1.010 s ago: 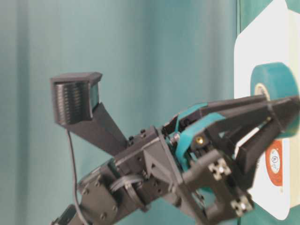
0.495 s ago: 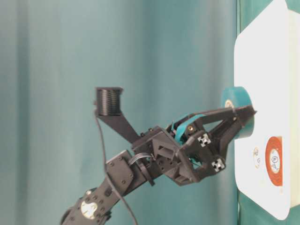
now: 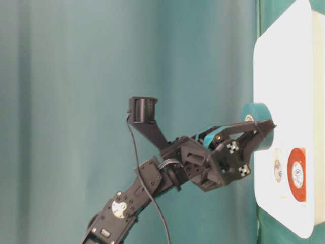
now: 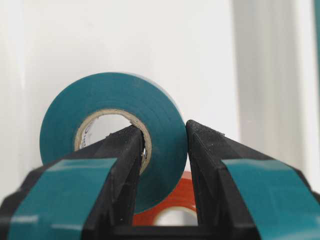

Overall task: Put the tape into the white case with the left arm.
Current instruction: 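Carry the teal roll with the left gripper into the white tray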

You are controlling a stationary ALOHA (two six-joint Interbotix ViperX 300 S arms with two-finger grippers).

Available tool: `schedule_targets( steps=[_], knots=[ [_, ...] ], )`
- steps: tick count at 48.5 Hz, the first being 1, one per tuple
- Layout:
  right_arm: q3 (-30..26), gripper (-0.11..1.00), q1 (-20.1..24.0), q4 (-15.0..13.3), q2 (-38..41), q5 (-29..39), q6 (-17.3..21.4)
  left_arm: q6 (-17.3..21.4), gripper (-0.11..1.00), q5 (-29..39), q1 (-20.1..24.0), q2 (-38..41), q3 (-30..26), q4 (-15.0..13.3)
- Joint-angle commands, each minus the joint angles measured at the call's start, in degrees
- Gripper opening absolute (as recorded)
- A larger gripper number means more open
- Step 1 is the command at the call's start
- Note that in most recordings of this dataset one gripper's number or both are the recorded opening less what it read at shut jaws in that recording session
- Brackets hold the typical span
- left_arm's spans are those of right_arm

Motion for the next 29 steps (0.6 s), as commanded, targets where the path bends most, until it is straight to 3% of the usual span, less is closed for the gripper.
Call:
schedule_targets(
  steps=[1, 29],
  knots=[
    [-0.8, -0.09, -0.1, 0.0, 0.3, -0.6, -0.1, 0.2, 0.26, -0.7, 0.4, -0.4, -2.1, 0.1],
    [-0.6, -0.09, -0.1, 0.0, 0.3, -0.6, -0.1, 0.4, 0.28, -1.9, 1.8, 2.0, -3.3, 0.0]
  ],
)
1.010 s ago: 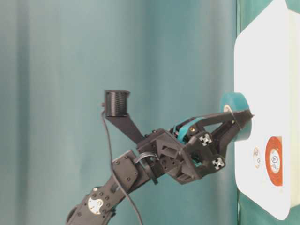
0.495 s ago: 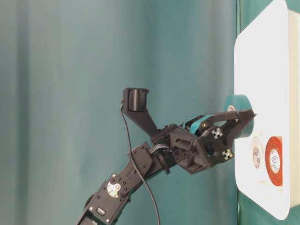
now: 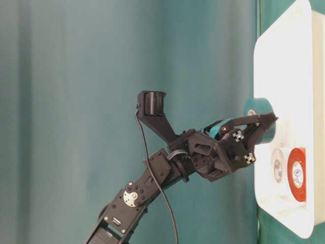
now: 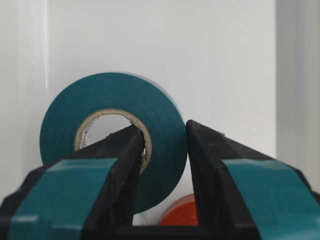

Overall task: Put the tape into the white case with the left arm.
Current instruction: 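Carry the teal roll with the left gripper into the white tray, then open the left gripper to release the teal roll and withdraw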

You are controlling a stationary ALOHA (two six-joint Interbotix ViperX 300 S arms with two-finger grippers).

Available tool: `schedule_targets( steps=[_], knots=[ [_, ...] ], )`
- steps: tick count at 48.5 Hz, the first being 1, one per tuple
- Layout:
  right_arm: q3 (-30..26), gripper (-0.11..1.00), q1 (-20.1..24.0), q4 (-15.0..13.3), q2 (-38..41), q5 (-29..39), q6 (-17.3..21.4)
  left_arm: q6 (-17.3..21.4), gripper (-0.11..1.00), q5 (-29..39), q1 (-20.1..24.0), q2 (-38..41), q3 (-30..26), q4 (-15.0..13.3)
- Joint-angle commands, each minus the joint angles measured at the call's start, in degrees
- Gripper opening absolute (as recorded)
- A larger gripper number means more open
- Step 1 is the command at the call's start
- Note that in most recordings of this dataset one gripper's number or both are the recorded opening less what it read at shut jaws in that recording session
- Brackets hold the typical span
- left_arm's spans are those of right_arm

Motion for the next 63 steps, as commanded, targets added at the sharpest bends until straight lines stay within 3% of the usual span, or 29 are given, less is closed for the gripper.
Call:
schedule_targets(
  steps=[1, 8, 12, 32, 63],
  knots=[
    [-0.7, -0.09, -0.1, -0.1, 0.3, -0.6, -0.1, 0.2, 0.31, -0.5, 0.1, -1.0, -1.2, 0.0],
    [-0.5, -0.09, -0.1, 0.0, 0.3, -0.6, -0.1, 0.1, 0.75, -0.4, 0.0, -1.1, -0.9, 0.0],
    [-0.5, -0.09, -0.1, 0.0, 0.3, -0.6, -0.1, 0.1, 0.92, -0.5, 0.0, -1.4, -0.7, 0.0],
    [-0.5, -0.09, -0.1, 0.0, 0.3, -0.6, -0.1, -0.4, 0.92, -0.2, -1.1, -4.7, 1.1, 0.0],
    [-0.5, -0.09, -0.1, 0.0, 0.3, -0.6, -0.1, -0.9, 0.91, -0.2, -10.8, -19.7, 14.3, -0.3]
  ],
)
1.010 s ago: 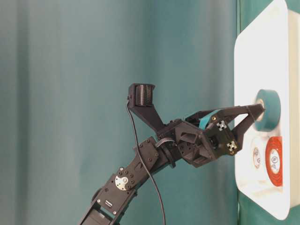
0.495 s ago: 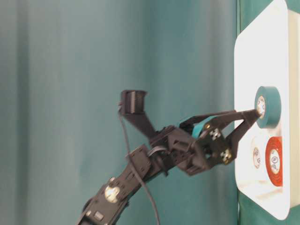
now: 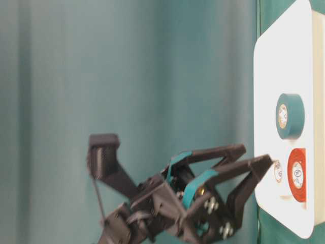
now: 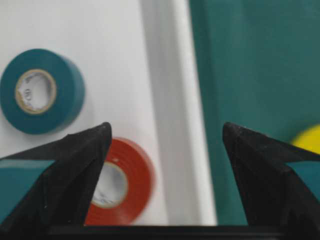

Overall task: Put the tape into the white case with the left arm.
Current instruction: 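Open the left gripper to release the teal roll and withdraw, then move the left gripper down over the yellow tape roll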

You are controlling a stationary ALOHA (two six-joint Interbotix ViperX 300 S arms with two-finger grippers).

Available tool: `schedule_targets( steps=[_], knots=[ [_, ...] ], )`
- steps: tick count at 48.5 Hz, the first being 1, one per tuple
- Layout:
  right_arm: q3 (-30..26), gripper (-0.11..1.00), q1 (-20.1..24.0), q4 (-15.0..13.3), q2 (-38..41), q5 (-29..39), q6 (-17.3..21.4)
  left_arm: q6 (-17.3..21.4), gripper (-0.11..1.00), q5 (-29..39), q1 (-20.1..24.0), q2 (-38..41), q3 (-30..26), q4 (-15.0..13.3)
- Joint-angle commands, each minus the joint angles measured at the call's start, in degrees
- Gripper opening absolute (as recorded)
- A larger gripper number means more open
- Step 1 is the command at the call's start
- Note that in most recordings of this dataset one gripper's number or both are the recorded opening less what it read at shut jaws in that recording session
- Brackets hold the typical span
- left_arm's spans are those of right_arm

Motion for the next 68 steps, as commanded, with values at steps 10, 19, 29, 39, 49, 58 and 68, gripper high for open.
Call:
schedule_targets(
  steps=[10, 19, 29, 39, 49, 58, 68],
  knots=[
    [-0.8, -0.09, -0.2, -0.1, 0.4, -0.5, -0.1, -0.2, 0.91, -0.2, -4.1, -6.0, 3.3, -0.3],
    [-0.8, -0.09, -0.2, -0.1, 0.3, -0.5, -0.1, -1.4, 0.91, -0.1, -6.2, -8.3, 5.1, -0.3],
    [-0.6, -0.09, -0.2, -0.1, 0.4, -0.5, -0.1, -3.7, 0.91, -0.1, -7.4, -9.8, 6.8, -0.3],
    [-0.6, -0.09, -0.2, 0.0, 0.4, -0.5, -0.1, -4.0, 0.91, -0.1, -8.2, -10.2, 7.1, -0.3],
    [-0.6, -0.09, -0.2, 0.0, 0.4, -0.5, -0.1, -4.0, 0.91, -0.1, -9.0, -10.5, 7.6, -0.3],
    [-0.6, -0.09, -0.2, 0.0, 0.4, -0.5, -0.1, -4.0, 0.91, -0.4, -9.4, -12.8, 9.8, -0.3],
    [-0.6, -0.09, -0.2, 0.0, 0.4, -0.5, -0.1, -4.0, 0.90, -3.9, -9.7, -16.8, 14.7, -0.3]
  ],
)
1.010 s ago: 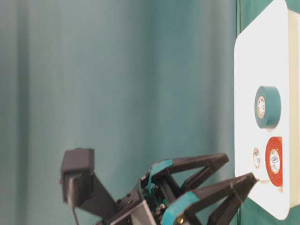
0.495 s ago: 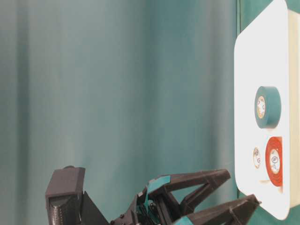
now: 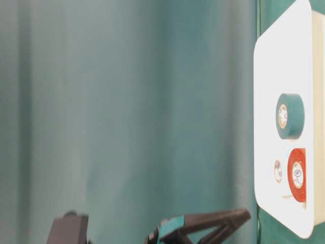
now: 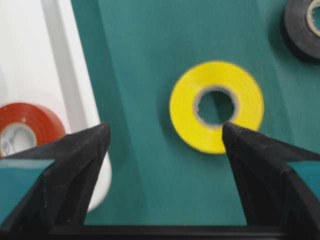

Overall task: Put the tape into the white case with the left arm.
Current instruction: 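Move the left gripper down over the yellow tape roll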

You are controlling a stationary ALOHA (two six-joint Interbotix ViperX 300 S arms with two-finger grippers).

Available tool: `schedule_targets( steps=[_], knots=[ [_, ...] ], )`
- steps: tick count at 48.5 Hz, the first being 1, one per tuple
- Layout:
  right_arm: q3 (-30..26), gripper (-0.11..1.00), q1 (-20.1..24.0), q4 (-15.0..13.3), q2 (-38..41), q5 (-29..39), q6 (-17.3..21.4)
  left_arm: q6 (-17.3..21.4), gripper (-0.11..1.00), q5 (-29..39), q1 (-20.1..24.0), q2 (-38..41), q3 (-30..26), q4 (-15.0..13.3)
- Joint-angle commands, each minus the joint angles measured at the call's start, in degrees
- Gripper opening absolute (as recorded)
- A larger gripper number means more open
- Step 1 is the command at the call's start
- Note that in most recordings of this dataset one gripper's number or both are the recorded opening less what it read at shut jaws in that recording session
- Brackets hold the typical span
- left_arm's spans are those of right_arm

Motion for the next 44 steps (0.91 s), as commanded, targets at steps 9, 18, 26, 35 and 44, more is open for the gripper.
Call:
schedule_targets(
  steps=[9, 18, 26, 35, 44],
  knots=[
    [-0.6, -0.09, -0.1, 0.0, 0.3, -0.5, -0.1, -0.2, 0.90, -7.3, -0.3, -5.8, 5.2, -0.3],
    [-0.6, -0.09, -0.1, 0.0, 0.4, -0.5, -0.1, -1.9, 0.90, -9.1, -0.6, -6.9, 7.0, -0.3],
    [-0.6, -0.09, -0.1, -0.1, 0.4, -0.5, -0.1, -3.4, 0.90, -9.1, -0.8, -5.9, 6.9, -0.3],
    [-0.6, -0.09, -0.1, -0.1, 0.4, -0.5, -0.1, -3.5, 0.90, -9.1, -1.2, -5.3, 6.4, -0.3],
    [-0.6, -0.09, -0.1, 0.0, 0.4, -0.5, -0.1, -3.5, 0.90, -8.9, -1.9, -3.6, 4.8, -0.3]
  ],
)
